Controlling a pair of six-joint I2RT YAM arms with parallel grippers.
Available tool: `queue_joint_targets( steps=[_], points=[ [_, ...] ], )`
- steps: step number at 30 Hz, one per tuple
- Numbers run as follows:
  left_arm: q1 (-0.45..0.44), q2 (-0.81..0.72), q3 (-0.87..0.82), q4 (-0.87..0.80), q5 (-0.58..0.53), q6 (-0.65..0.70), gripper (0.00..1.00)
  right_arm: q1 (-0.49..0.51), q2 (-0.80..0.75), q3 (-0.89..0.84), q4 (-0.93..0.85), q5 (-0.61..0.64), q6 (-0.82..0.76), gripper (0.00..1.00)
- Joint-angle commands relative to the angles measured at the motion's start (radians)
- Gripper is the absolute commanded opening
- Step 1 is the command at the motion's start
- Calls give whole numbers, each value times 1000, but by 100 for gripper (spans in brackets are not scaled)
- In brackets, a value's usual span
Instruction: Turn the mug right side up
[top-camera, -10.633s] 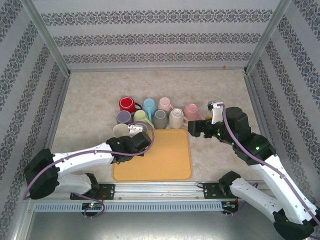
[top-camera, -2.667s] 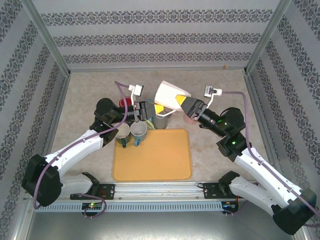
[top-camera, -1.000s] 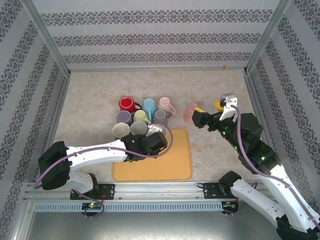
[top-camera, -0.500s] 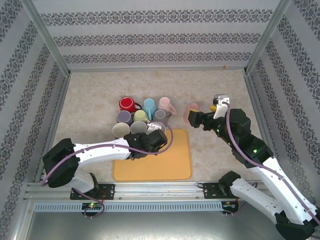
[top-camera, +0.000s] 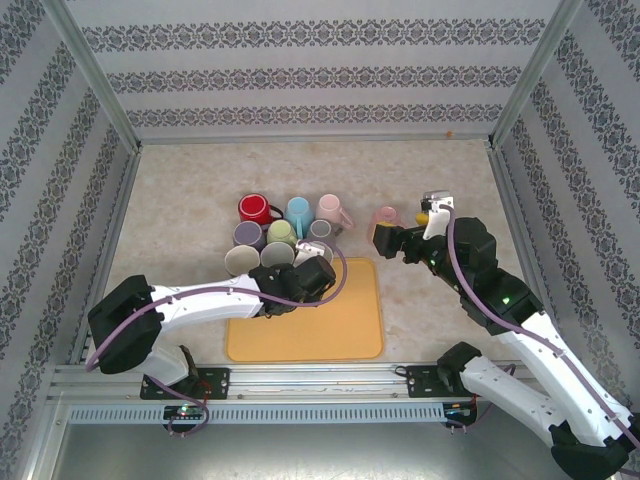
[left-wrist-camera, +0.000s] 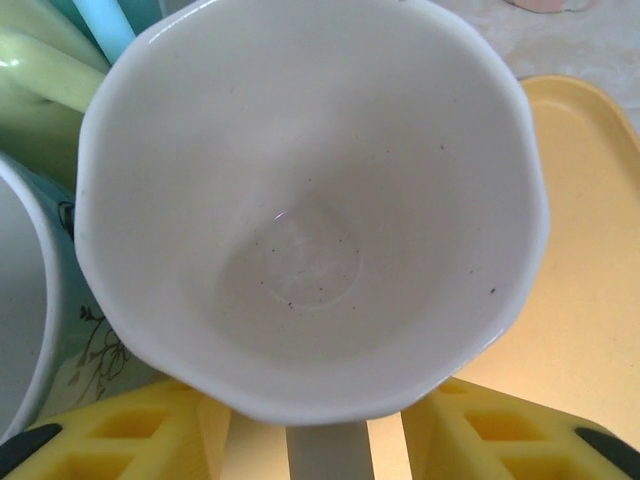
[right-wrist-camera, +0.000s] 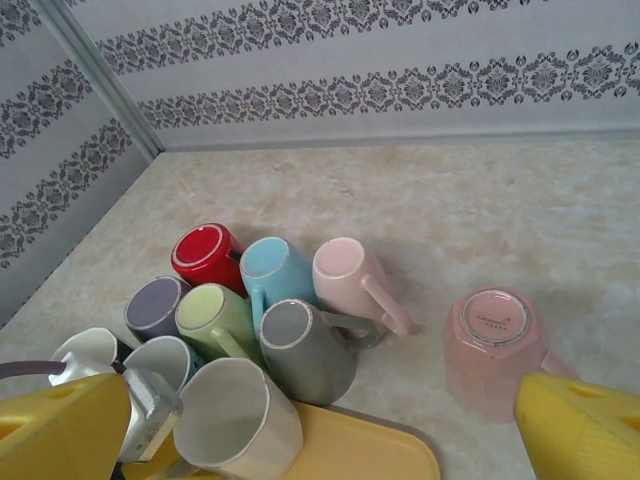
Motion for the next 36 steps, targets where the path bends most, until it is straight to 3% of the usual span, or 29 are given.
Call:
queue_joint_targets(
  steps=[1, 6, 13, 16, 18, 20, 27, 30, 36],
  points=[
    [4, -36, -15, 7, -18, -8, 53, -1, -1, -2, -6, -10, -17, 98],
    [-2, -114, -1, -64, 19, 14, 56, 0, 39, 42, -48, -82, -46, 98],
    [4, -337, 52, -184, 121, 186, 56, 60, 73, 70, -75, -89, -212, 98],
    [107, -407, 97, -218, 281, 260, 57, 59, 124, 112, -105, -70, -383, 98],
    [236, -414, 124, -230, 443, 285, 57, 62, 183, 139, -131, -38, -533, 97],
    [308, -410, 142, -237, 508, 318, 56, 61, 245, 172, -140, 2, -639, 97],
    [321, -420, 107, -199, 584, 418, 57, -8, 483, 350, -239, 31, -862, 98],
    [321, -451, 74, -187, 605, 417, 57, -85, 596, 403, -257, 47, -855, 98],
    [317, -524, 40, -145, 658, 390, 56, -207, 811, 528, -349, -76, -765, 98]
  ],
)
